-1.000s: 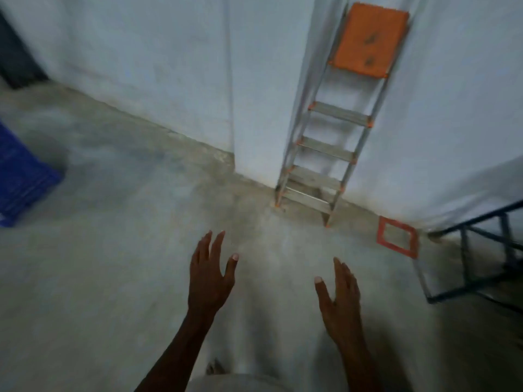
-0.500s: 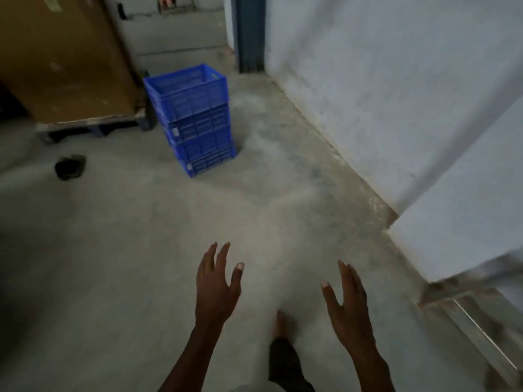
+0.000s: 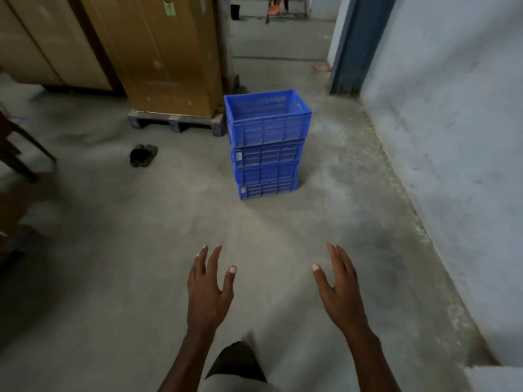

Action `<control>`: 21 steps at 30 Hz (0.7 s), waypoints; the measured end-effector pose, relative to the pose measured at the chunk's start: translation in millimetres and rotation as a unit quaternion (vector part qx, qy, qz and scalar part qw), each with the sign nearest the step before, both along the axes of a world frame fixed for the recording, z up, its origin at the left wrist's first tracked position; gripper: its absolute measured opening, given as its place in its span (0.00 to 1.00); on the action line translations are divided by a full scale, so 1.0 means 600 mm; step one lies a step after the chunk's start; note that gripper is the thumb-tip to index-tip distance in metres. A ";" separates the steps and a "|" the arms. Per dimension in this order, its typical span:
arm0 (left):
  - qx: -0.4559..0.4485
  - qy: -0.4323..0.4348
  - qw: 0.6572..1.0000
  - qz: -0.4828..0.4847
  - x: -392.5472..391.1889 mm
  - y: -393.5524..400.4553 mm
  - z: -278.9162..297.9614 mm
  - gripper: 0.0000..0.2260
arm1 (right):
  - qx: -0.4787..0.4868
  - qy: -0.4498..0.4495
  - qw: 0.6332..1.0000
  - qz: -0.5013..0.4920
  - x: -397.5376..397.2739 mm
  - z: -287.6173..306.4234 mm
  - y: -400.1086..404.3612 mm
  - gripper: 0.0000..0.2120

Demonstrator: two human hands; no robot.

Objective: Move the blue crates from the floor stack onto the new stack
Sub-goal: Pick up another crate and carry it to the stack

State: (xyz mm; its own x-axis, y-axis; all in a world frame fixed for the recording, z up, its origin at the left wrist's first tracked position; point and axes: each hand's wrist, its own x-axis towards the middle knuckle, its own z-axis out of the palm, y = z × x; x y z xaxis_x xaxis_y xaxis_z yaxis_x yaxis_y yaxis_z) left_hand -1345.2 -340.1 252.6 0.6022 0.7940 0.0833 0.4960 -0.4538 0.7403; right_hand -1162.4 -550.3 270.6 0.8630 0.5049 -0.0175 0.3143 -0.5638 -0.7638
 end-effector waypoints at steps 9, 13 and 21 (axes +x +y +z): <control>-0.015 -0.011 1.000 0.009 0.341 0.275 -0.029 0.24 | -0.017 0.017 1.000 -0.019 0.316 -0.049 0.249 0.31; 0.017 0.004 1.000 -0.017 0.499 0.392 -0.001 0.24 | -0.016 0.030 0.999 -0.014 0.438 -0.029 0.359 0.32; 0.031 0.051 0.998 -0.010 0.745 0.571 -0.031 0.23 | -0.023 0.022 0.999 0.004 0.709 -0.042 0.572 0.34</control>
State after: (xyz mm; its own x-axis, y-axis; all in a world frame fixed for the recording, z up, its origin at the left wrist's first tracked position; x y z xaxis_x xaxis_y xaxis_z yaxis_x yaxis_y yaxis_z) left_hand -898.4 2.4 233.9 0.6262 0.7766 0.0690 0.5574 -0.5078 0.6568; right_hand -736.7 -206.9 245.5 0.8566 0.5099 -0.0787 0.2858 -0.5960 -0.7504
